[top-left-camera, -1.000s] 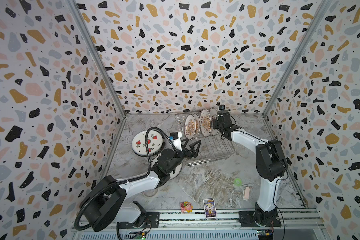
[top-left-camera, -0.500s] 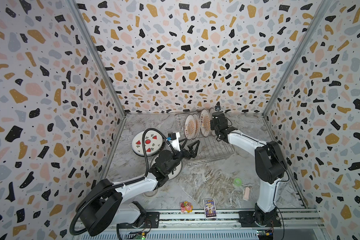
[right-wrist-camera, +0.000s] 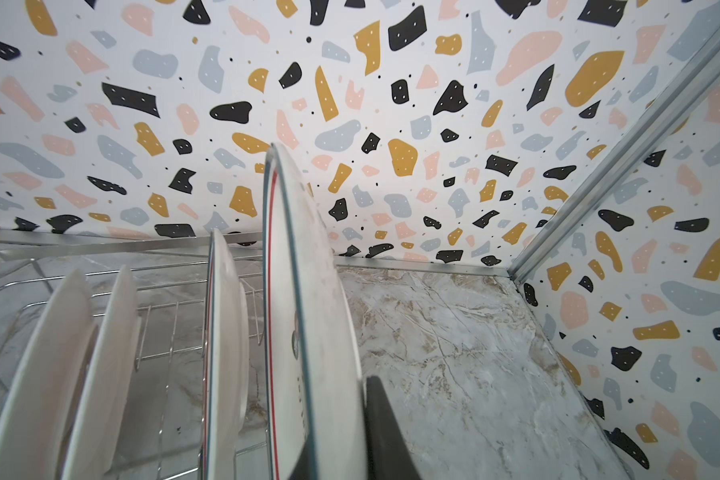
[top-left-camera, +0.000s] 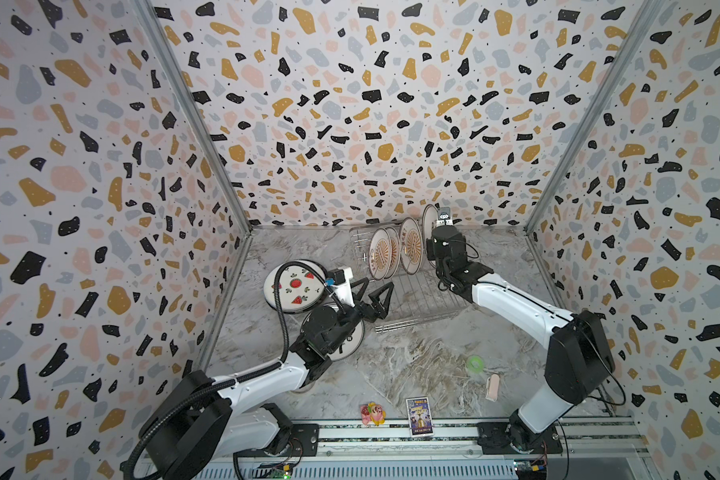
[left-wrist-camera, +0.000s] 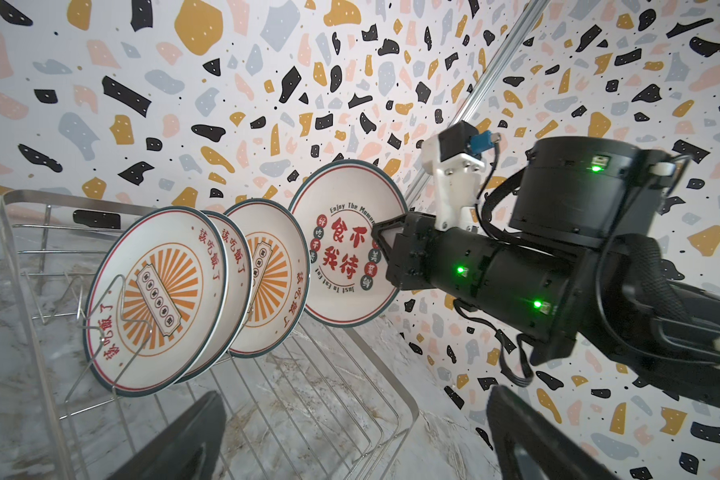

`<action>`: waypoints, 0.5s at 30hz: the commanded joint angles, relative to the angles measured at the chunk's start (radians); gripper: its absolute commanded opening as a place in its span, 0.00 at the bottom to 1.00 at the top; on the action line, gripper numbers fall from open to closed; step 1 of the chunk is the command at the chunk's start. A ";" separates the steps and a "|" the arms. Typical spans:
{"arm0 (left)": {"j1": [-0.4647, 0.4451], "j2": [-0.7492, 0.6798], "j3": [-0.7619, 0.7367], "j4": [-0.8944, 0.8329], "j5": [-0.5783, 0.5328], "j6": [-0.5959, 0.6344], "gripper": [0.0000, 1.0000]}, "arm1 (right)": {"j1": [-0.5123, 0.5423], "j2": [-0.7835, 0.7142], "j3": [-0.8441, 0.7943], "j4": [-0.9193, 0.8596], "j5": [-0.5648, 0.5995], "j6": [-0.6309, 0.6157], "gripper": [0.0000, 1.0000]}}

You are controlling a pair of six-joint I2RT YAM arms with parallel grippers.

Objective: Unload the plates from the dish rack
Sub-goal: 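Lift the red-text plate up out of the rack with the right gripper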

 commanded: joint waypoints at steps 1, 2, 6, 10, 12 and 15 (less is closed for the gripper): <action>-0.002 -0.020 -0.006 0.008 -0.018 0.023 1.00 | 0.027 -0.117 -0.036 0.079 0.056 -0.007 0.08; -0.003 -0.023 -0.008 0.007 -0.014 0.020 1.00 | 0.035 -0.141 -0.056 0.086 0.066 -0.010 0.08; -0.002 -0.044 -0.025 0.012 -0.007 0.005 1.00 | 0.073 -0.240 -0.143 0.121 0.101 -0.005 0.08; -0.003 -0.065 -0.041 0.015 -0.001 -0.005 1.00 | 0.129 -0.337 -0.225 0.154 0.137 -0.008 0.07; -0.003 -0.072 -0.040 0.002 0.005 0.001 1.00 | 0.156 -0.382 -0.254 0.159 0.143 -0.009 0.07; -0.002 -0.085 -0.035 -0.029 0.005 0.009 1.00 | 0.190 -0.446 -0.298 0.159 0.120 0.004 0.06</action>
